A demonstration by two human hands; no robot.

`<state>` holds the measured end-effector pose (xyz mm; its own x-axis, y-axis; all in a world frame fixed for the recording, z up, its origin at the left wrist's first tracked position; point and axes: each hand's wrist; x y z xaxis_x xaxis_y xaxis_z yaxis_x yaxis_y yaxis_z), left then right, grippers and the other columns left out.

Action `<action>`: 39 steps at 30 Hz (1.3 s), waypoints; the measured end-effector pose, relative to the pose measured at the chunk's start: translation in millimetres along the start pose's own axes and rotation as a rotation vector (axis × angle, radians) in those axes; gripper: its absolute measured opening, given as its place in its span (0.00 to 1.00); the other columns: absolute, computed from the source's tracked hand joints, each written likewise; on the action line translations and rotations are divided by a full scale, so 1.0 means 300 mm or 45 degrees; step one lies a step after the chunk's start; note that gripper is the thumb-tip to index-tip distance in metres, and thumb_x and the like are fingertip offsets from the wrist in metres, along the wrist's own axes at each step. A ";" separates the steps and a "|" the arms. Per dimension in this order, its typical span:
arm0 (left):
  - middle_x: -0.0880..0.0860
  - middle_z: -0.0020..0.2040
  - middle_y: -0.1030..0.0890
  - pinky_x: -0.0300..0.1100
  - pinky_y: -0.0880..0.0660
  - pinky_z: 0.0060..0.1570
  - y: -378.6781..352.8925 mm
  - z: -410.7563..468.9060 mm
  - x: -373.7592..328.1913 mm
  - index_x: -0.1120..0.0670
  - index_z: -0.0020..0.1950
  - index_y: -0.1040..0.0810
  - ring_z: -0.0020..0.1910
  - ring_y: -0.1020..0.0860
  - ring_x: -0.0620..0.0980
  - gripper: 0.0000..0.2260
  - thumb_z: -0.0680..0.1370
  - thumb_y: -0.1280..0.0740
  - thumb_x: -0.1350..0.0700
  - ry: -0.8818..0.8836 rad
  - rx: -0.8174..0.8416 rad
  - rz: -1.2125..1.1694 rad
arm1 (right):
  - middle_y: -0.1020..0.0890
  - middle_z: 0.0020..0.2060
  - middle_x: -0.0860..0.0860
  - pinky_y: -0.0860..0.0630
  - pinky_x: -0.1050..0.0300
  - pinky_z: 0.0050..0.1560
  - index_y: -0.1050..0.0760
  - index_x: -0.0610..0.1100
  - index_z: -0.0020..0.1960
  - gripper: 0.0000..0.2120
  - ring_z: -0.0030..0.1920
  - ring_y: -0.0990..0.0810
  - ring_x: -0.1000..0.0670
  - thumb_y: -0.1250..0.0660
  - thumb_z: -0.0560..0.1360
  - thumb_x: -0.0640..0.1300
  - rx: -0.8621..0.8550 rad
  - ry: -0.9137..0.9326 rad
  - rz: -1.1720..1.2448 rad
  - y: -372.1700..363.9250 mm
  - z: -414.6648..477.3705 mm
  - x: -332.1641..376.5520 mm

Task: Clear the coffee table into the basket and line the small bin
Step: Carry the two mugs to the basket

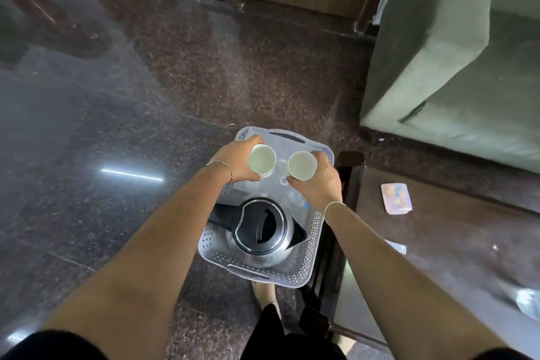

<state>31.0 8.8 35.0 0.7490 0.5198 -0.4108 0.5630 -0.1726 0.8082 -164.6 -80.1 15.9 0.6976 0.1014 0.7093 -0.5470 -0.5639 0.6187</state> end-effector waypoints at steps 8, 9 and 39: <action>0.51 0.54 0.21 0.44 0.28 0.42 -0.113 0.113 0.085 0.47 0.64 0.34 0.50 0.22 0.56 0.33 0.63 0.23 0.51 -0.022 0.114 0.068 | 0.26 0.59 0.46 0.29 0.54 0.51 0.35 0.44 0.65 0.31 0.55 0.24 0.43 0.25 0.68 0.50 0.061 -0.023 -0.118 -0.125 0.107 -0.087; 0.52 0.54 0.21 0.45 0.27 0.43 -0.121 0.118 0.087 0.47 0.64 0.34 0.51 0.22 0.56 0.33 0.63 0.23 0.51 -0.025 0.121 0.064 | 0.26 0.59 0.45 0.28 0.53 0.52 0.36 0.44 0.65 0.31 0.55 0.23 0.43 0.25 0.68 0.50 0.066 -0.029 -0.131 -0.131 0.109 -0.093; 0.56 0.64 0.25 0.54 0.26 0.59 -0.039 0.067 -0.055 0.53 0.72 0.38 0.63 0.26 0.58 0.39 0.67 0.22 0.55 -0.007 0.218 0.337 | 0.34 0.72 0.44 0.35 0.52 0.69 0.43 0.43 0.76 0.41 0.71 0.33 0.42 0.29 0.67 0.32 0.201 0.044 -0.286 -0.010 -0.013 -0.061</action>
<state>19.2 -14.7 23.9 0.8791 0.4333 -0.1986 0.3987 -0.4400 0.8047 -177.5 -77.0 2.3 0.7756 0.2645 0.5731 -0.2999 -0.6445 0.7033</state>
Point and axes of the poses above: each hand's wrist, its own z-axis towards the middle knuckle, its own y-axis out of the back of the hand, x = y × z
